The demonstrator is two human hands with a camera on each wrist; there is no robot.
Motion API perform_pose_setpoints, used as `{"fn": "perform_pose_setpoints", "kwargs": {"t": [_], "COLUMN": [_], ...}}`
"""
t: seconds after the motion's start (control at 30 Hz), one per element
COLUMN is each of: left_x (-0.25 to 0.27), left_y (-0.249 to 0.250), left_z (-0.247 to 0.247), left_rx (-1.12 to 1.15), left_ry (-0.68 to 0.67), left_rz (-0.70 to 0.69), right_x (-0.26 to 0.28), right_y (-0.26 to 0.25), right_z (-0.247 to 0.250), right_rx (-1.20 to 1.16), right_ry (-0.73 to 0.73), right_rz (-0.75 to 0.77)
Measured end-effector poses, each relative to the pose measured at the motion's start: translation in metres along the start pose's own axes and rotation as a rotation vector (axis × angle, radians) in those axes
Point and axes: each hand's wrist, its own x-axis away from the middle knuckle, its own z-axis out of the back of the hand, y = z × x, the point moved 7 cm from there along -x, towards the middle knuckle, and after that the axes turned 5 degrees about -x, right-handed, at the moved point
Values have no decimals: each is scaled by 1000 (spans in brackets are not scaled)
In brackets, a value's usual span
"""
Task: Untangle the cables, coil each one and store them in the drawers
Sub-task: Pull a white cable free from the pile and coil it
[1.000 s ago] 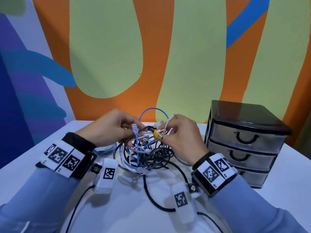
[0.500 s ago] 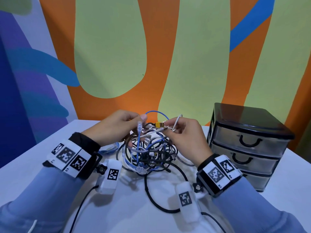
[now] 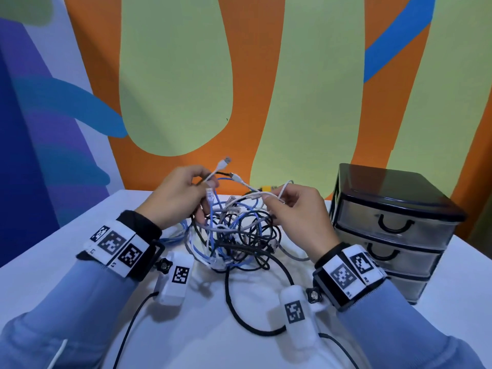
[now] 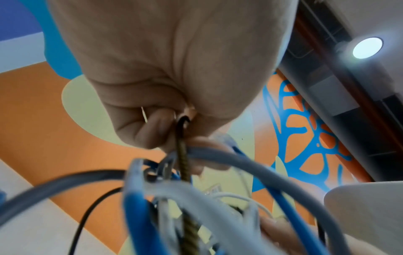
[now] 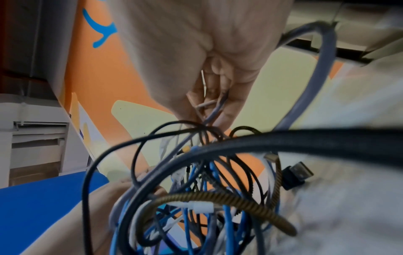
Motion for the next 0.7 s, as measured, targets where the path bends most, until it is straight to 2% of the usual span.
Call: {"fn": "perform_pose_setpoints", "kwargs": {"t": [0.13, 0.27, 0.4, 0.5, 0.57, 0.7], "left_x": [-5, -4, 2, 15, 22, 23], "left_y": [-16, -18, 12, 40, 52, 54], "left_z": [1, -4, 4, 6, 5, -2], "left_rx": [-43, -161, -372, -322, -281, -257], "left_ry": [26, -31, 77, 194, 221, 178], "left_rz": [87, 75, -166, -384, -490, -528], "right_x": [-1, 3, 6, 7, 6, 4], "right_y": [-1, -6, -12, -12, -8, 4], "right_z": [1, -3, -9, -11, -13, -18], "right_rx": [-195, -207, -108, -74, -72, -3], "right_ry": [24, 0, -32, -51, -70, -147], "right_rz": [-96, -106, -41, 2, -8, -47]}}
